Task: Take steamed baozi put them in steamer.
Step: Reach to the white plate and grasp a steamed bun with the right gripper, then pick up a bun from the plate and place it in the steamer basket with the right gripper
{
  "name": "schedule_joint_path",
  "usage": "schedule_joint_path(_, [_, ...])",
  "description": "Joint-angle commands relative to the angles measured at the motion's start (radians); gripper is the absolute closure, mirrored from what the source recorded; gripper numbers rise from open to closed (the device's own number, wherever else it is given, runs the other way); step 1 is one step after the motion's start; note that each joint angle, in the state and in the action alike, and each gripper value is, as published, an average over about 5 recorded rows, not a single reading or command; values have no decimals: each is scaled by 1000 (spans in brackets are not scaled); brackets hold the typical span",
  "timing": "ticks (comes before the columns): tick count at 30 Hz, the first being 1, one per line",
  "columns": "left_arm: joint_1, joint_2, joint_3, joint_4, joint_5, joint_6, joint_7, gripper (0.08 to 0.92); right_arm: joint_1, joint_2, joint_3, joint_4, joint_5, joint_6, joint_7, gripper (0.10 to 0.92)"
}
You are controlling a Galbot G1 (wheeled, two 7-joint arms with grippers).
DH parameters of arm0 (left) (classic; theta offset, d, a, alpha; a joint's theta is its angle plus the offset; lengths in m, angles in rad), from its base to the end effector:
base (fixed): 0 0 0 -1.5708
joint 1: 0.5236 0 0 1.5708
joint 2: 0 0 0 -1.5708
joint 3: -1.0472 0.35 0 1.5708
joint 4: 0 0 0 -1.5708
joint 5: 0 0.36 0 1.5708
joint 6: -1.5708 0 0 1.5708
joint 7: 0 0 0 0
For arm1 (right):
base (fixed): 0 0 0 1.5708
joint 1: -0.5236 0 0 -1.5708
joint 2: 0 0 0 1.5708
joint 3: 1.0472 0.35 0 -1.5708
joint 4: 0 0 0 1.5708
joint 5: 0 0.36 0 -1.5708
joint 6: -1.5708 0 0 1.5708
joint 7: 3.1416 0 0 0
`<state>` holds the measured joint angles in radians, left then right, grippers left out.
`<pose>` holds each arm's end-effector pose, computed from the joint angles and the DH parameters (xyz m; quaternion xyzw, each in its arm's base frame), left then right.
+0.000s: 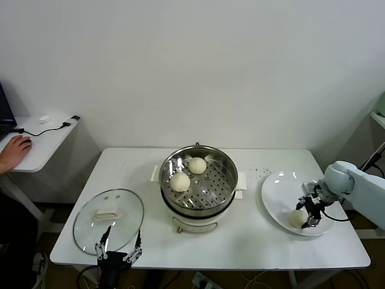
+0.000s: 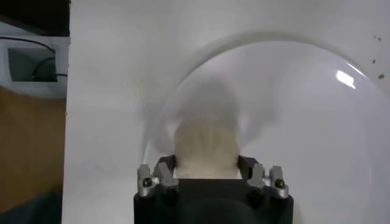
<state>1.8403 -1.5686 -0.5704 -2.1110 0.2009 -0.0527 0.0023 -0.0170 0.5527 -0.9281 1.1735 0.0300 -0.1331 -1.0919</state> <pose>0.0989 0.0148 -0.3354 0.0008 -0.9882 -0.1147 0.1013 0.4811 -0.2434 -0.2428 0.5072 -0.5370 0.4797 0.4735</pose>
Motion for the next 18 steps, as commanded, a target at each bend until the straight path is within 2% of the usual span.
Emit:
schedule_joint_path(1, [3,1,-1,-3,-1,-2,0,177,14,10,-6,-13,14,5,-8,394])
schedule_joint_path(8, [8,2,-2,-4,-5,-5,1,177,202,4,-113,-1,64,68,-39,429])
schedule_joint_path(13, [12,3,-4,-6,-6,-7,1,177,547,73,-353,10,97,246,-97,431])
schedule_joint_path(18, [14,1,-3,-6,-6,-8,1,177,840,236,-546,-4,111,439,-115,431])
